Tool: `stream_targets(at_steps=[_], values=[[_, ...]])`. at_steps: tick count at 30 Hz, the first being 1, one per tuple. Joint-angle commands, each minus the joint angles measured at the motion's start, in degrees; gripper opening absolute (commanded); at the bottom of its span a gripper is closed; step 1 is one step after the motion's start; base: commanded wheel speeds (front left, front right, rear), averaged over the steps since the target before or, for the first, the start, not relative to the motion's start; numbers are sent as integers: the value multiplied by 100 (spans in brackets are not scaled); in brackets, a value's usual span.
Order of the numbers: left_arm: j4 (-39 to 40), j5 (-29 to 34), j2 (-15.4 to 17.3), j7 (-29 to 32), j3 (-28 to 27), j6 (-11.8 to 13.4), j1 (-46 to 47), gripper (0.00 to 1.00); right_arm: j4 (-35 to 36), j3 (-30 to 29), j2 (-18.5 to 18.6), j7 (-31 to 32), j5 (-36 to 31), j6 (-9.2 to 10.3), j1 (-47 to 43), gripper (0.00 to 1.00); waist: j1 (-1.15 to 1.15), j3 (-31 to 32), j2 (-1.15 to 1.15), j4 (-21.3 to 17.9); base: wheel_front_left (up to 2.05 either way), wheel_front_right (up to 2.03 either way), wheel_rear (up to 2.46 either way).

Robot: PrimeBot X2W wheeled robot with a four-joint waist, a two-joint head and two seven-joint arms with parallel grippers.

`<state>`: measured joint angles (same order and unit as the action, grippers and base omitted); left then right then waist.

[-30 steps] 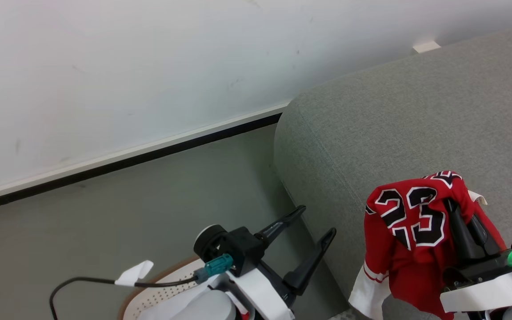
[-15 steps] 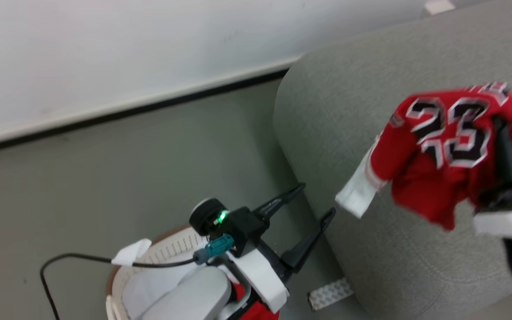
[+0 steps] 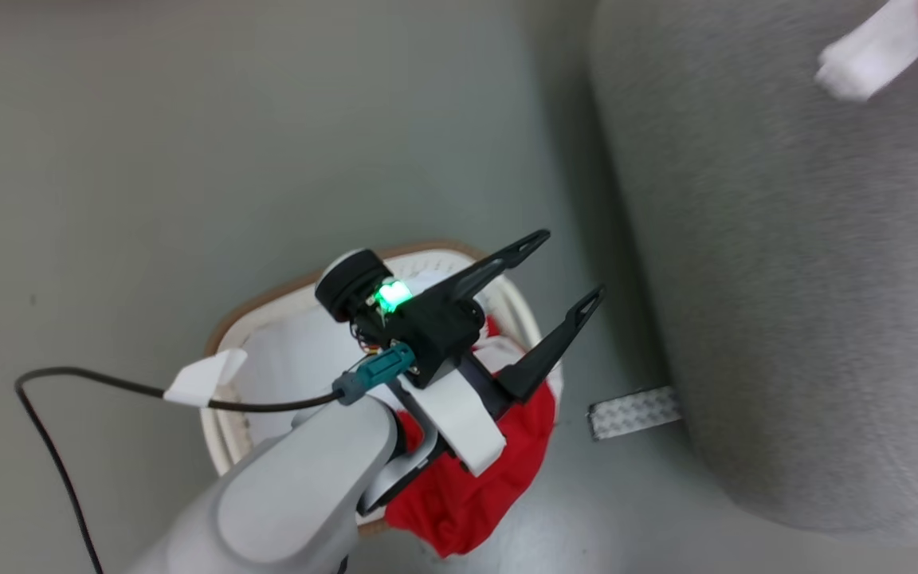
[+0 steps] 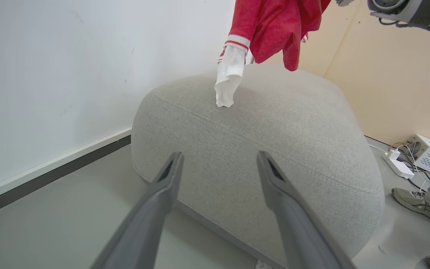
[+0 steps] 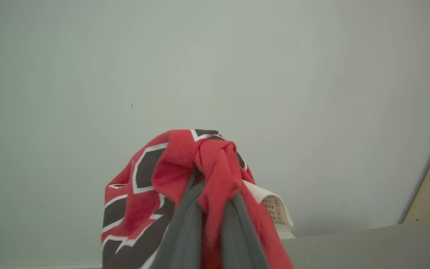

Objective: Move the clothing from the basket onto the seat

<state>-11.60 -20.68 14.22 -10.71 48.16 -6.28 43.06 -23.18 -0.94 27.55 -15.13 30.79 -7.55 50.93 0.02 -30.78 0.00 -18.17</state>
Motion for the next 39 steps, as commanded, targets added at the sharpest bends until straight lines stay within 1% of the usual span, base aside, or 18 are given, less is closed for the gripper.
stream_targets(at_steps=[1,5,9,10,12,16,17,18,19,20,22,26,29,31,33,35,39], values=[[55,113,1,-10,-13,-4,145,100,-265,-132,226,0,-1,12,309,0,-2,-697,0,599,0,0,0],[76,133,-52,-77,-32,35,274,100,-869,-289,684,0,-281,13,728,0,-2,-968,0,922,0,0,0],[23,132,-92,-153,-42,75,296,100,-1754,-267,938,39,-558,12,927,0,-2,-1113,0,1139,0,0,0],[9,132,-96,-175,-37,76,295,100,-2027,-237,974,119,-600,13,976,0,-2,-1131,0,1177,0,0,0],[-23,125,-113,-221,-35,73,286,100,-2531,-82,984,471,-681,12,1028,0,-2,-1142,0,1244,0,0,0],[-76,92,-130,-283,-49,103,280,100,-3283,39,961,957,-735,13,1204,0,-2,-1118,0,1299,0,0,0],[-96,81,-135,-283,-47,102,279,100,-3412,71,950,1002,-774,13,1252,11,-2,-1103,0,1304,0,0,0],[-119,71,-140,-300,-48,105,273,100,-3504,112,936,1015,-803,13,1283,33,-2,-1078,0,1302,0,0,0],[-139,61,-141,-314,-51,109,260,100,-3586,149,913,1007,-829,13,1318,65,-2,-1044,0,1295,0,0,0],[-165,52,-143,-326,-47,112,247,100,-3655,188,885,1003,-849,13,1347,100,-2,-1003,0,1284,0,0,0],[-189,43,-146,-326,-44,111,231,100,-3728,229,861,1017,-884,13,1362,100,-2,-951,0,1271,0,0,0],[-302,-15,-177,-366,-36,104,114,100,-3970,474,773,1208,-930,13,1362,100,-2,-592,0,1204,0,0,0],[-437,-73,-170,-408,-66,123,-52,100,-4033,754,625,1529,-767,13,1189,100,-2,-145,0,1127,0,0,0],[-513,-135,-176,-417,-101,131,-184,100,-4000,947,696,1698,-693,13,1073,100,-2,190,0,1082,0,0,0],[-568,-206,-172,-438,-176,169,-348,100,-3851,1208,711,1756,-632,13,935,100,-2,541,0,1046,0,0,0],[-628,-341,-162,-450,-303,264,-553,100,-3641,1496,780,1710,-554,13,773,100,-2,880,0,1022,0,0,0],[-616,-474,-115,-444,-606,420,-877,100,-3042,1956,939,1449,-325,13,452,100,-2,1514,0,1016,0,0,0]])
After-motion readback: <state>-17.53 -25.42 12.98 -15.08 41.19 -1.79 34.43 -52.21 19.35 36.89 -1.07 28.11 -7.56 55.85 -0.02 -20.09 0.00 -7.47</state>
